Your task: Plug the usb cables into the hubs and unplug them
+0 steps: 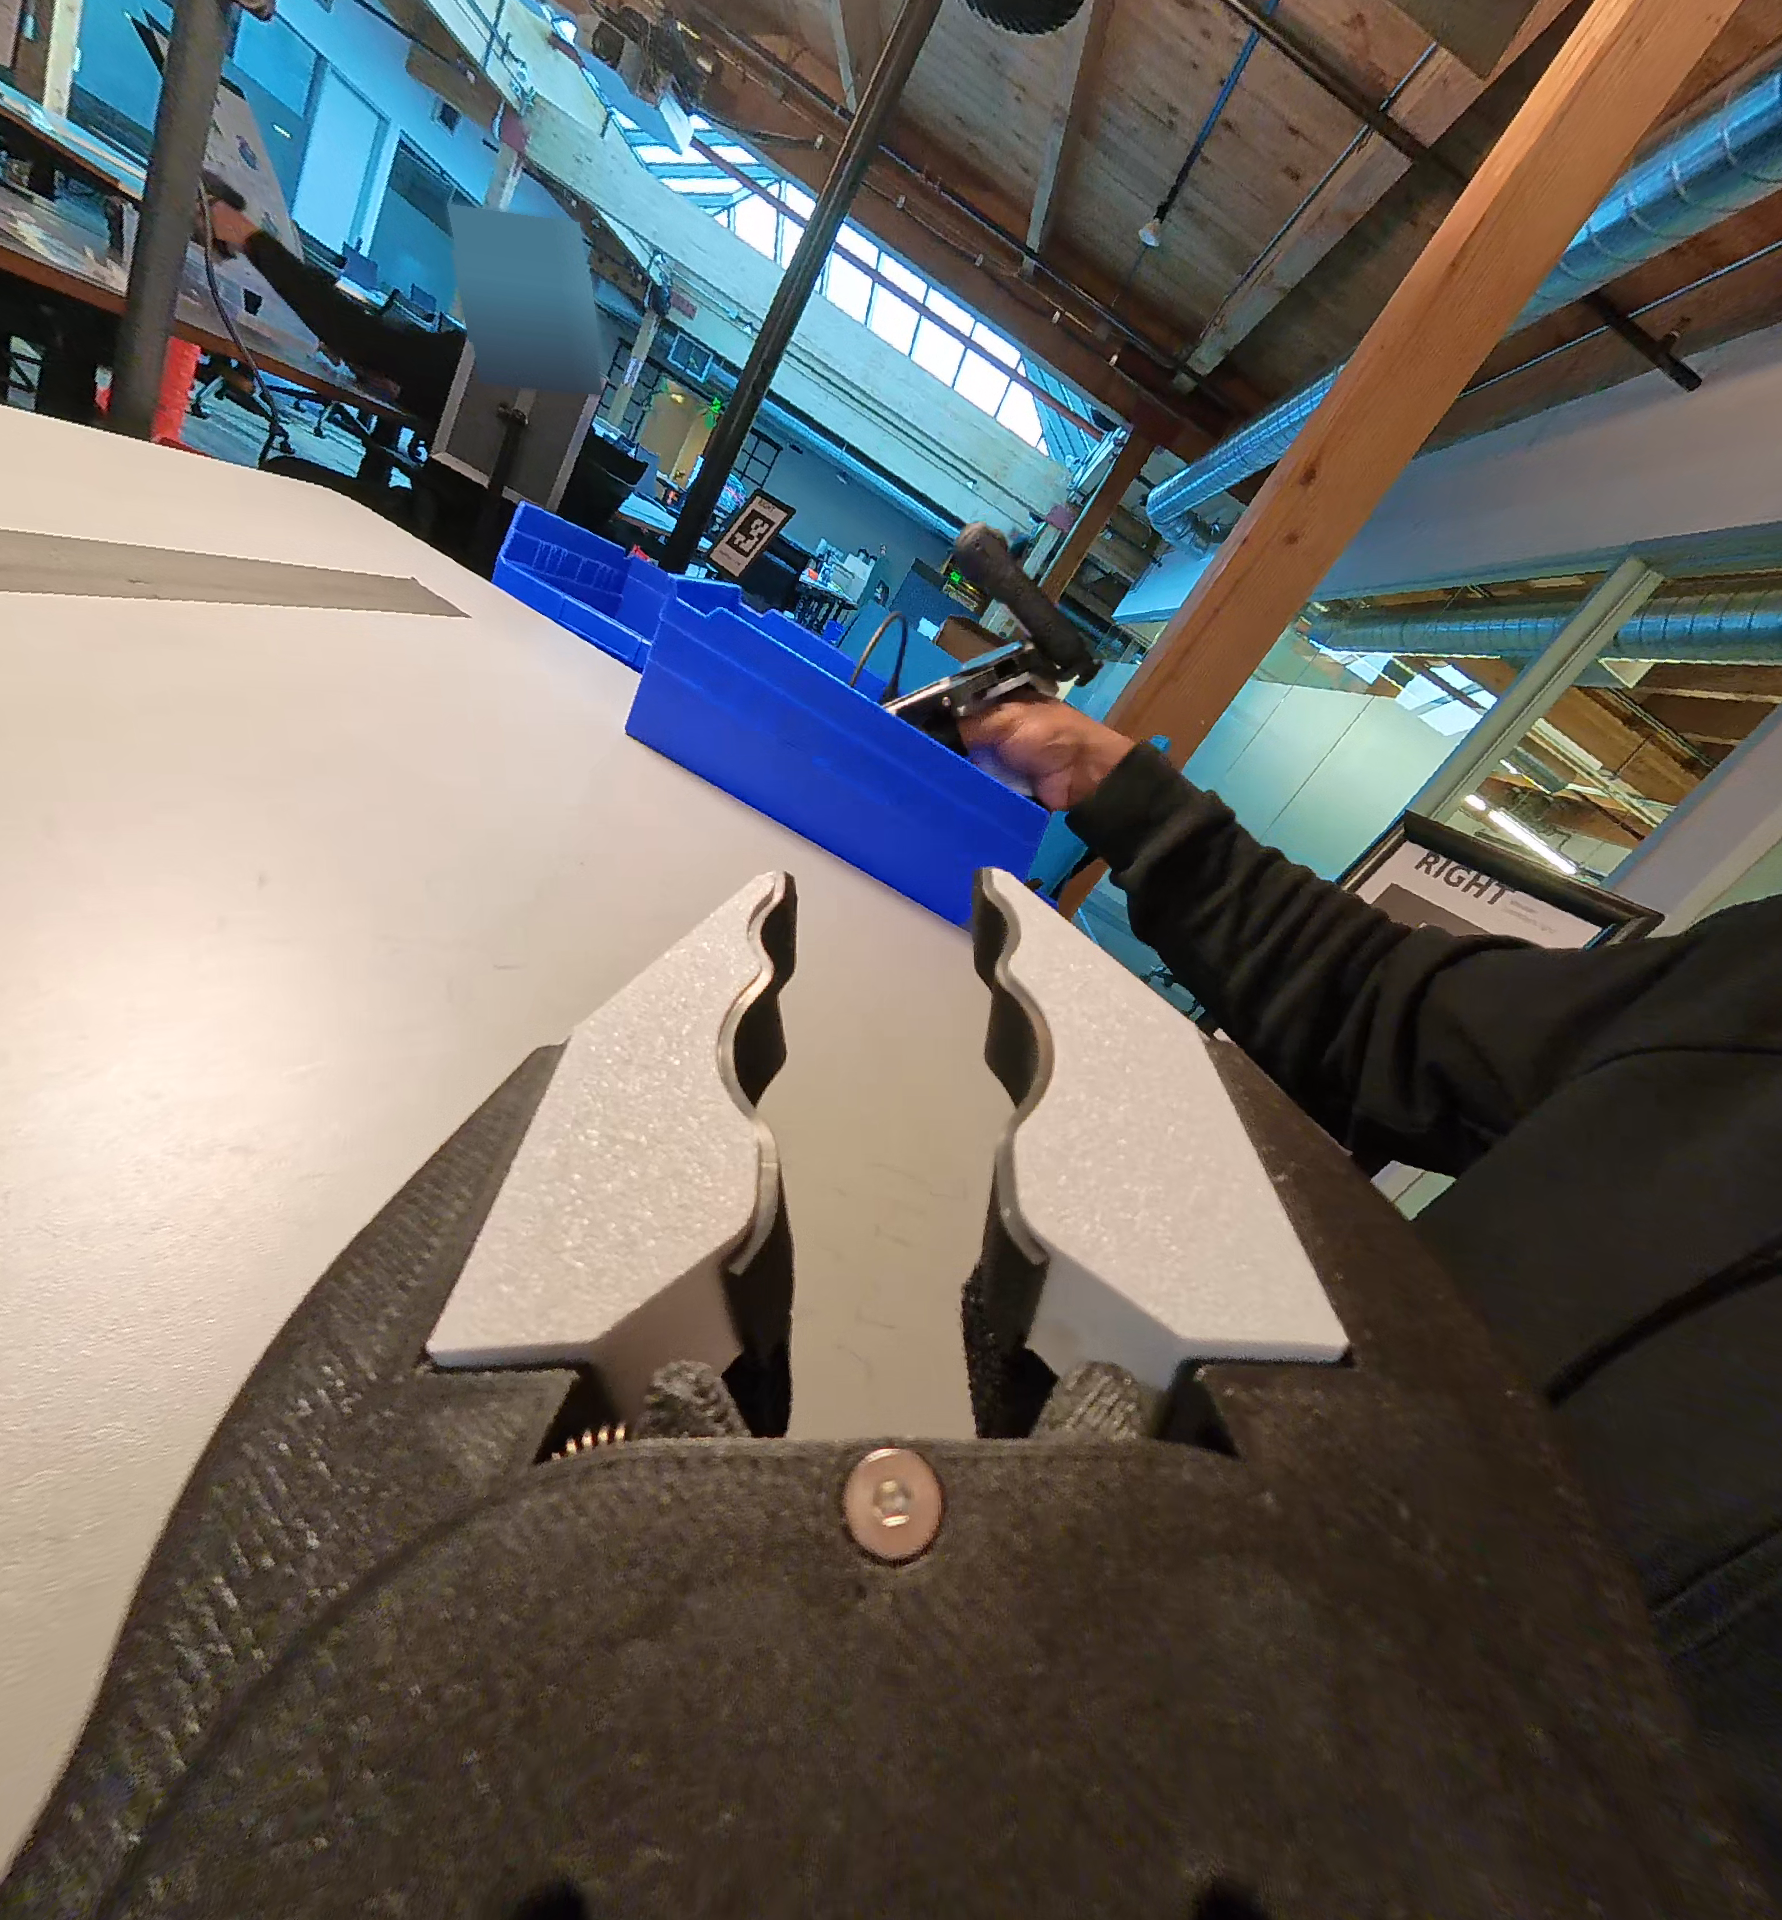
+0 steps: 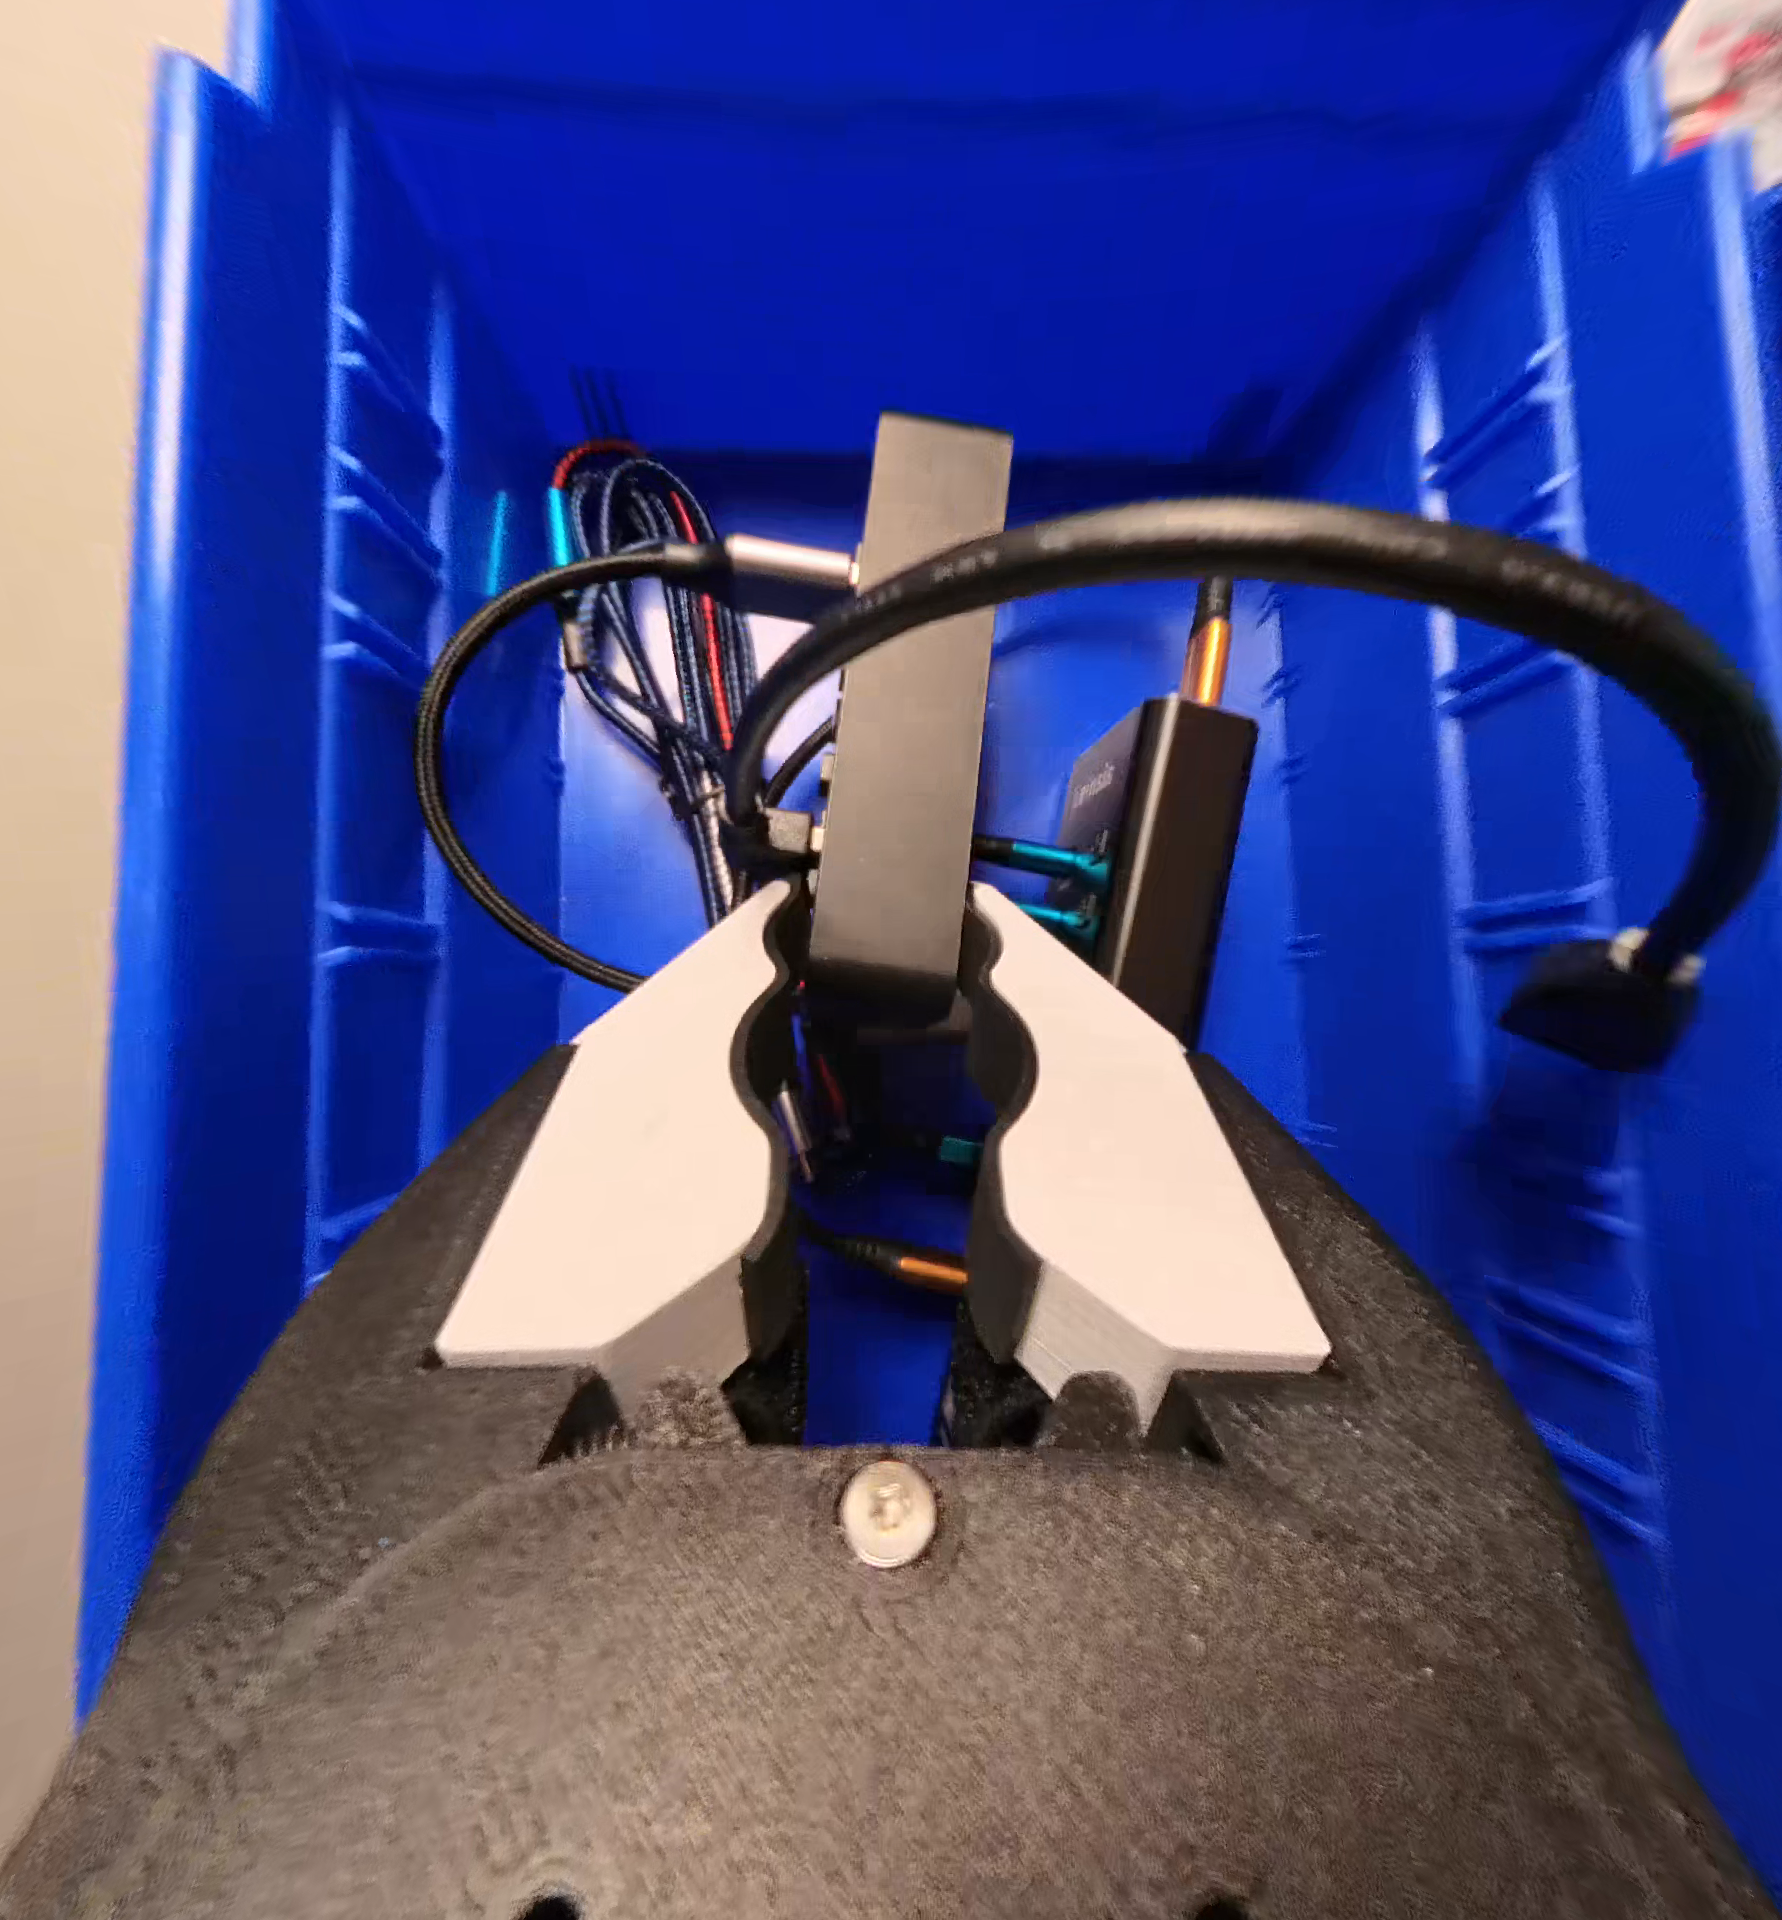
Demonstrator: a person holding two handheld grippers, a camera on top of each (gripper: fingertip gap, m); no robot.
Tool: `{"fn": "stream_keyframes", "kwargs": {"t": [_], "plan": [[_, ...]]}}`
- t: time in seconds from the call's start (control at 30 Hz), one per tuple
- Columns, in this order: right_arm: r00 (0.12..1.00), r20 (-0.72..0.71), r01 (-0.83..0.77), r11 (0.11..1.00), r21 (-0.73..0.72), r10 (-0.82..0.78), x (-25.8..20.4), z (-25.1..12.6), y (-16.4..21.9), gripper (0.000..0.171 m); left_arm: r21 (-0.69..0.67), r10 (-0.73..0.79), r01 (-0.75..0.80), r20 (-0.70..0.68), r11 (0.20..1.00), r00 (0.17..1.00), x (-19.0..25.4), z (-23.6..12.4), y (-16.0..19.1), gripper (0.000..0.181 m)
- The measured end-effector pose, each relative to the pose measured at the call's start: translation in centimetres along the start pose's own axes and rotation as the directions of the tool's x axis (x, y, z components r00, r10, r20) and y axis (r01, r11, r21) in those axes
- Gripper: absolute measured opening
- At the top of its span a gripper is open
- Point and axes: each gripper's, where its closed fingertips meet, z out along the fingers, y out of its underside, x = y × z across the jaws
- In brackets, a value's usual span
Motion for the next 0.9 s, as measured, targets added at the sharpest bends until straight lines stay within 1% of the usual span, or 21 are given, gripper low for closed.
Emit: {"fn": "stream_keyframes", "kwargs": {"t": [0.1,0.17,0.23,0.3,0.4,0.43,0.5,0.57,0.63,0.7,0.73,0.8,0.9], "plan": [[0.997,0.053,-0.06,0.998,0.016,0.059,0.1,0.1,0.0,0.027,-0.002,0.0,0.0,-0.001,1.0,1.0,0.0,0.0,0.0,0.036],[0.997,0.058,-0.053,0.999,0.007,0.052,0.2,-0.3,0.2,0.028,-0.003,0.0,0.0,-0.001,1.0,1.0,0.0,0.0,0.1,0.036],[0.998,0.047,-0.031,0.999,0.013,0.03,0.4,-1.3,0.2,0.033,-0.005,-0.003,0.003,-0.002,1.0,1.0,0.0,0.0,0.1,0.036],[1.0,0.016,-0.005,1.0,0.016,0.005,0.9,-2.6,0.3,0.038,-0.006,-0.006,0.006,-0.001,1.0,1.0,0.0,0.0,0.1,0.036],[0.997,-0.07,0.02,0.999,0.035,-0.017,2.3,-5.0,0.6,0.043,-0.008,-0.005,0.005,0.007,1.0,1.0,-0.1,0.0,0.1,0.036],[0.997,-0.082,0.017,0.998,0.059,-0.012,2.4,-6.0,0.6,0.044,-0.012,-0.003,0.004,0.013,1.0,1.0,-0.2,0.0,0.1,0.036],[0.998,-0.06,0.003,0.991,0.131,0.005,1.8,-8.1,0.5,0.046,-0.028,0.003,-0.002,0.036,1.0,0.999,-0.5,0.0,0.3,0.036],[1.0,0.01,-0.01,0.978,0.211,0.008,0.0,-10.1,0.8,0.049,-0.057,0.029,-0.024,0.087,0.998,0.996,-1.1,-0.1,0.5,0.037],[0.992,0.121,-0.012,0.954,0.3,-0.025,-2.9,-12.0,1.4,0.058,-0.102,0.084,-0.066,0.179,0.993,0.98,-2.3,-0.6,0.7,0.04],[0.97,0.233,-0.028,0.929,0.368,-0.063,-6.1,-13.5,2.5,0.068,-0.184,0.171,-0.123,0.276,0.975,0.946,-3.6,-1.3,1.0,0.047],[0.961,0.264,-0.03,0.914,0.405,-0.086,-7.4,-14.1,3.1,0.072,-0.233,0.215,-0.143,0.322,0.962,0.922,-4.2,-1.8,1.3,0.051],[0.958,0.261,-0.014,0.892,0.451,-0.117,-9.1,-14.2,4.5,0.076,-0.313,0.293,-0.17,0.404,0.934,0.867,-5.1,-3.2,1.8,0.059],[0.973,0.162,0.065,0.872,0.485,-0.162,-9.9,-13.0,6.4,0.082,-0.349,0.357,-0.194,0.499,0.917,0.789,-5.1,-5.9,1.9,0.074]]}}
